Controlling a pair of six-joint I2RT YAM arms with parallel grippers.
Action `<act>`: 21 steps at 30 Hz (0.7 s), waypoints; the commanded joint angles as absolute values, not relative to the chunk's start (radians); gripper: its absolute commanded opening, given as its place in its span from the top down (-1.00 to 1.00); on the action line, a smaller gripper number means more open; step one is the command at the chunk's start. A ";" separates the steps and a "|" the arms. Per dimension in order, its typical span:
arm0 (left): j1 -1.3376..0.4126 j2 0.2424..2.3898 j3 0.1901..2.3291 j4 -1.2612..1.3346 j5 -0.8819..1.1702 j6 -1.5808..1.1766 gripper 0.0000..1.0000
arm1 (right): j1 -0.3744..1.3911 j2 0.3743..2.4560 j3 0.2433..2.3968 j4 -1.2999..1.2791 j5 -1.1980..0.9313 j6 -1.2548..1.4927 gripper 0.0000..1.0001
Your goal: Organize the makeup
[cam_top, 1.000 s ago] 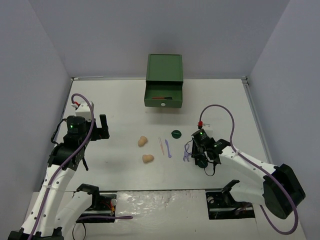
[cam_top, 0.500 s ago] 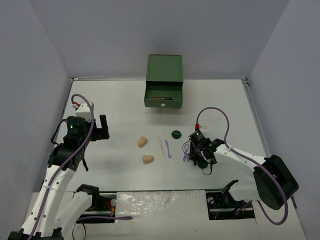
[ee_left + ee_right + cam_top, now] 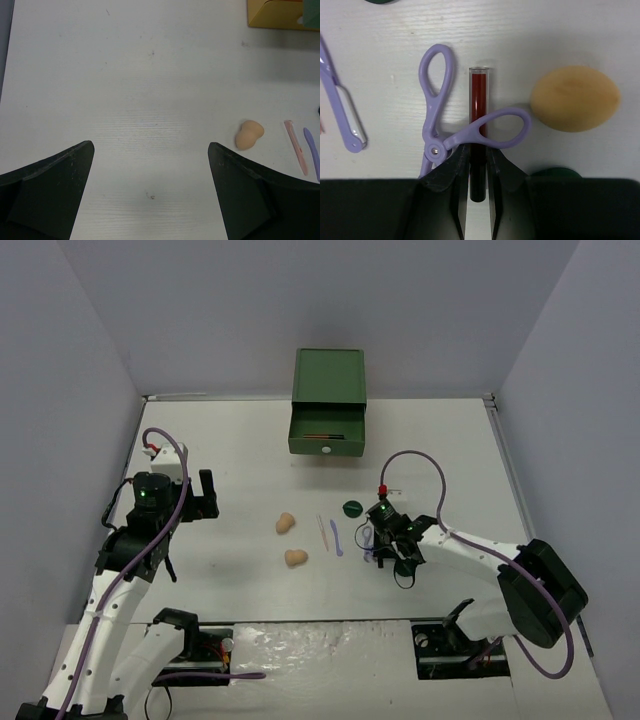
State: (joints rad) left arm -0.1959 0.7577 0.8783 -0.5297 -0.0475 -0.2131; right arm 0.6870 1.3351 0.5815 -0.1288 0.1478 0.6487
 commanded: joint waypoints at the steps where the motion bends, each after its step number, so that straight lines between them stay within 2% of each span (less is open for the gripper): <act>1: -0.190 0.752 0.923 -0.483 -0.040 -0.221 -0.94 | 0.724 1.374 0.698 -0.134 0.228 0.627 1.00; 8: -0.190 0.750 0.922 -0.485 -0.044 -0.219 -0.94 | 0.710 1.431 0.778 -0.161 0.304 0.582 1.00; 14: -0.190 0.749 0.923 -0.485 -0.042 -0.221 -0.94 | 0.686 1.388 0.782 -0.206 0.352 0.569 1.00; 21: -0.190 0.749 0.922 -0.483 -0.041 -0.221 -0.94 | 0.683 1.336 0.985 -0.300 0.403 0.384 1.00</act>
